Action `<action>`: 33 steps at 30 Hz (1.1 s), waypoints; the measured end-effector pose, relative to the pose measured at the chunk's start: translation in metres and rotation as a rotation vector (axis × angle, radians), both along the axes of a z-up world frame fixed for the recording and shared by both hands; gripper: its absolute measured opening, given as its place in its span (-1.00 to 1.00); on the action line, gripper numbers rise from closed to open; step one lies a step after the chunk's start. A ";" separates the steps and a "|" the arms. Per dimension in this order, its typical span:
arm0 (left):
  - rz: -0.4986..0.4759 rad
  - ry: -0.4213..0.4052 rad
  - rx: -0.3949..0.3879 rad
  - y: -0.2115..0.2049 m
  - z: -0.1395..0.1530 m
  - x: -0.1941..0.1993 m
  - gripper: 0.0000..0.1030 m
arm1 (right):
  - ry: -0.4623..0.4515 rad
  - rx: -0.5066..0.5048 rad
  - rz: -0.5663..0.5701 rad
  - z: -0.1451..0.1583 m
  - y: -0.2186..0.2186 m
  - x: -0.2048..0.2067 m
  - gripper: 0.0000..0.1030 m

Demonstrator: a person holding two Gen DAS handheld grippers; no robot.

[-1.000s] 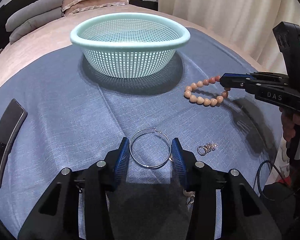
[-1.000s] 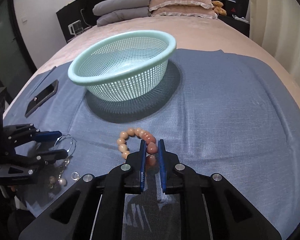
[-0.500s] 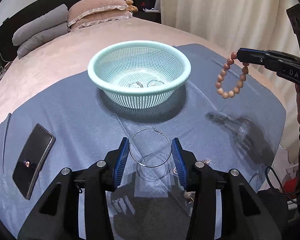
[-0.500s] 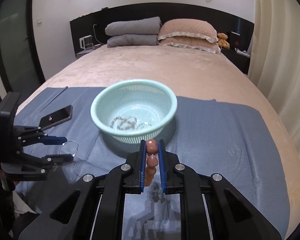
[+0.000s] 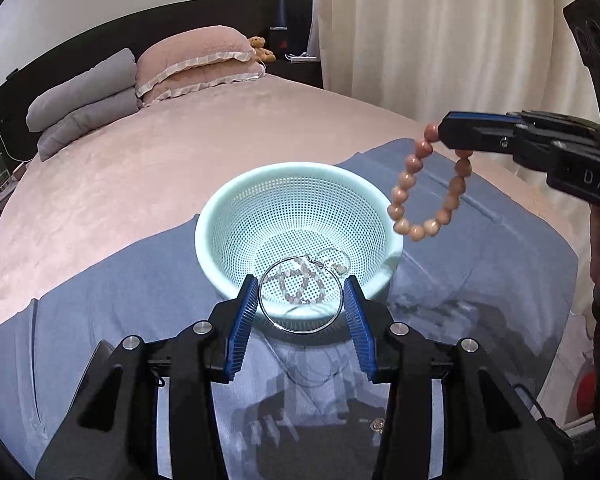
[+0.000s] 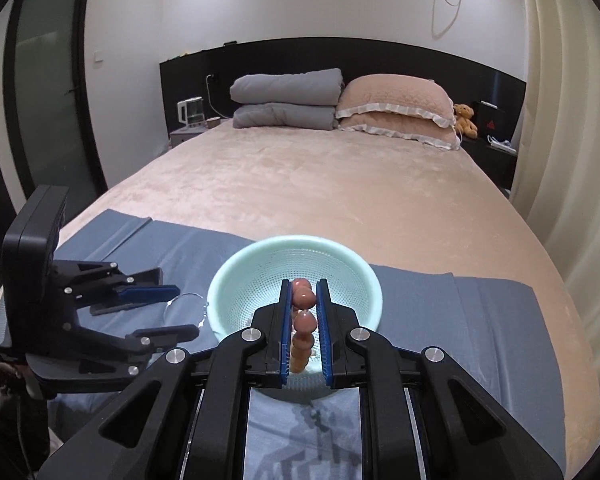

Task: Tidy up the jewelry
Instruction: 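Carry both over the green basket and open both grippers to drop them, then grasp a silver earring with the right gripper while the left gripper reaches toward the pearl earrings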

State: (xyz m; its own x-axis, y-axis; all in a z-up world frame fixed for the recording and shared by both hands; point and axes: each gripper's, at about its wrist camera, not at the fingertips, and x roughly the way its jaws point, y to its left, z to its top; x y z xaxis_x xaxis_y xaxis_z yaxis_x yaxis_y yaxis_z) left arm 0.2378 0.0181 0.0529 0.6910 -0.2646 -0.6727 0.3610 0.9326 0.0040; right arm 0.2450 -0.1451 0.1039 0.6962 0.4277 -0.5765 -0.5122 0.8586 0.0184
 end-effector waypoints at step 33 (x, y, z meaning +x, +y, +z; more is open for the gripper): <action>-0.012 0.080 0.069 -0.026 -0.059 0.053 0.30 | 0.139 -0.048 -0.092 -0.094 0.012 0.050 -0.70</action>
